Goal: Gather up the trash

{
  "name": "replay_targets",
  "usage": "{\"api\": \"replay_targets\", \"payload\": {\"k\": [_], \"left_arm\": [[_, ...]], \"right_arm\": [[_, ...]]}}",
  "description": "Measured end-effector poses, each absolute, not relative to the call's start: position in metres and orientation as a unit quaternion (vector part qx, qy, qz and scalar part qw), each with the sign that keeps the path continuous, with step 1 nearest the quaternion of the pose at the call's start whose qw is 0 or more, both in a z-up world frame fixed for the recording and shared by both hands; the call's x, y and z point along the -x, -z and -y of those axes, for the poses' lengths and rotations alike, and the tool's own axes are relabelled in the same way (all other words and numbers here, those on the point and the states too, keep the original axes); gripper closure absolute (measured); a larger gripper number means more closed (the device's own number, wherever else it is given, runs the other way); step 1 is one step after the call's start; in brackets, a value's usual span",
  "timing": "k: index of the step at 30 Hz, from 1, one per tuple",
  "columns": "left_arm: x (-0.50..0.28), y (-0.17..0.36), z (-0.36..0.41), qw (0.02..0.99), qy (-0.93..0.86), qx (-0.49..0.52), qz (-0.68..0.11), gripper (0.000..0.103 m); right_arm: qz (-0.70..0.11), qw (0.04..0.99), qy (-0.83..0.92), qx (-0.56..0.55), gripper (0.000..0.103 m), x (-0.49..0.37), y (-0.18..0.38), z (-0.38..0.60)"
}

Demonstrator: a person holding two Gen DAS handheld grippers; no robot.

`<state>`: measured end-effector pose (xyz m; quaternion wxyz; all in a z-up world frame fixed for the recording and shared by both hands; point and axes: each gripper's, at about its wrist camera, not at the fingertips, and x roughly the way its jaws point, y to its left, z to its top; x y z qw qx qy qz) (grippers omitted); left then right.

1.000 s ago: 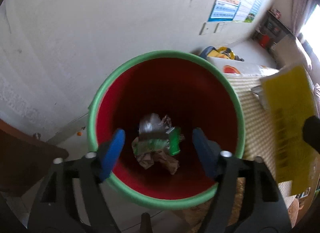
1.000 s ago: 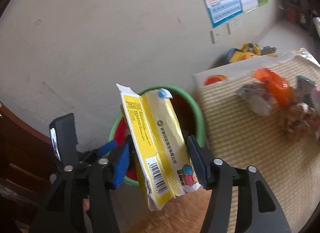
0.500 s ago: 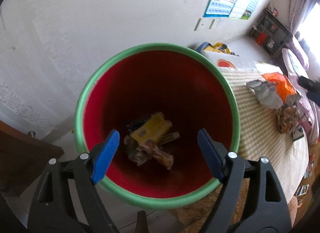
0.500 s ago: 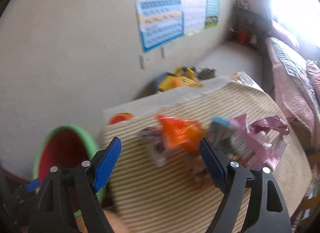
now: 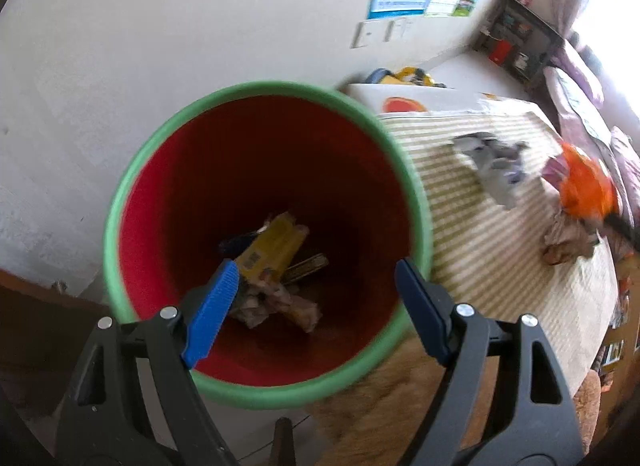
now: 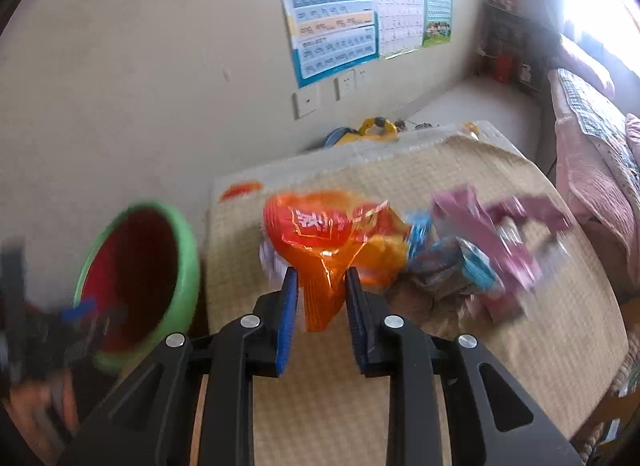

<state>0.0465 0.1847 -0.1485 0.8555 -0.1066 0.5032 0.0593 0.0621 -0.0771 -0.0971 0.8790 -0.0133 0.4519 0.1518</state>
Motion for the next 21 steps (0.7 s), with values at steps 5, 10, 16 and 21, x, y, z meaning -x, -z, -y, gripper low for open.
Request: {"api": "replay_targets", "payload": {"k": [5, 10, 16, 21], "left_arm": [[-0.07, 0.135, -0.136, 0.868, -0.015, 0.071, -0.492, 0.025], [-0.103, 0.129, -0.094, 0.875, 0.007, 0.047, -0.482, 0.025], [-0.16, 0.138, -0.049, 0.869, 0.008, 0.031, -0.494, 0.025], [-0.183, 0.14, -0.026, 0.868, -0.006, 0.016, -0.497, 0.019]], "right_arm": [[-0.493, 0.86, -0.126, 0.028, 0.078, 0.005, 0.13, 0.11], [-0.53, 0.844, -0.083, 0.003, 0.078, 0.036, 0.166, 0.142], [-0.518, 0.848, -0.086, -0.076, 0.05, 0.039, 0.166, 0.169], [-0.487, 0.86, -0.094, -0.116, 0.035, 0.044, 0.159, 0.185]]}}
